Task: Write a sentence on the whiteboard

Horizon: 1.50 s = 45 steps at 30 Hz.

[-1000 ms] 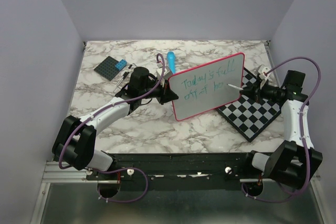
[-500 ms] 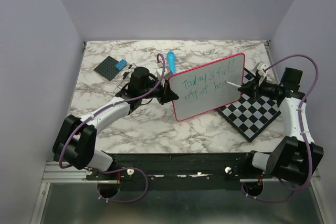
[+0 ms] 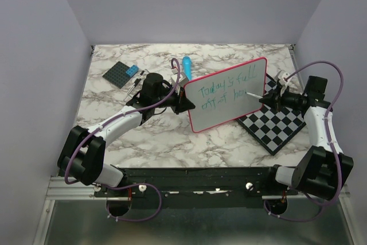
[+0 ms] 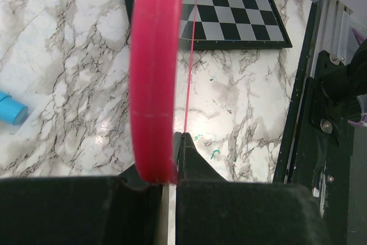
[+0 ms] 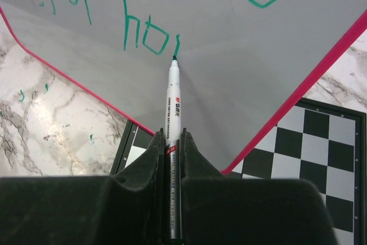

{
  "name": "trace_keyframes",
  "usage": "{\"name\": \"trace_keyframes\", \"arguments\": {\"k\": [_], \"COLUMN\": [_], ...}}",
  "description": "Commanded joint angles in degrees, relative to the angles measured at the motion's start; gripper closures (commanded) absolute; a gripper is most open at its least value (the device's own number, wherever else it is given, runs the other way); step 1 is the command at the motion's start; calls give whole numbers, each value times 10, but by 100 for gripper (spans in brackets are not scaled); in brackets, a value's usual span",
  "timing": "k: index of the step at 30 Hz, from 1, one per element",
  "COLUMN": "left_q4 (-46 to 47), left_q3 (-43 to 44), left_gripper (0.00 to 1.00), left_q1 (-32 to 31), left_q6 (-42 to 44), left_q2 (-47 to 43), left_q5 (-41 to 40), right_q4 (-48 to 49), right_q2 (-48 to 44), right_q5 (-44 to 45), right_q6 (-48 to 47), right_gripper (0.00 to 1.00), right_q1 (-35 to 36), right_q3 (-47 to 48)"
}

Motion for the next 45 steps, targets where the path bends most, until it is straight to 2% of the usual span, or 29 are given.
{"name": "trace_keyframes", "arguments": {"k": [1, 9, 15, 27, 45], "left_q4": [-105, -105, -105, -104, -105], "left_q3": [-14, -14, -14, -14, -15], "left_gripper": [100, 100, 100, 100, 100], "left_q1": [-7, -6, -7, -7, -7], "left_q6": [48, 48, 48, 48, 48], "left_q2": [26, 26, 26, 26, 26], "left_q5": [-36, -36, -36, -36, -36], "right_q4": [-16, -44, -55, -31, 19], "right_q2": [3, -5, -22, -3, -4], "right_q5": [29, 38, 4, -9, 22], "right_q6": [-43, -75, -51, -6, 36], "right_gripper": [100, 100, 99, 99, 100], "right_q1": [3, 3, 3, 3, 17], "right_q3": [-27, -44, 0, 42, 33]}}
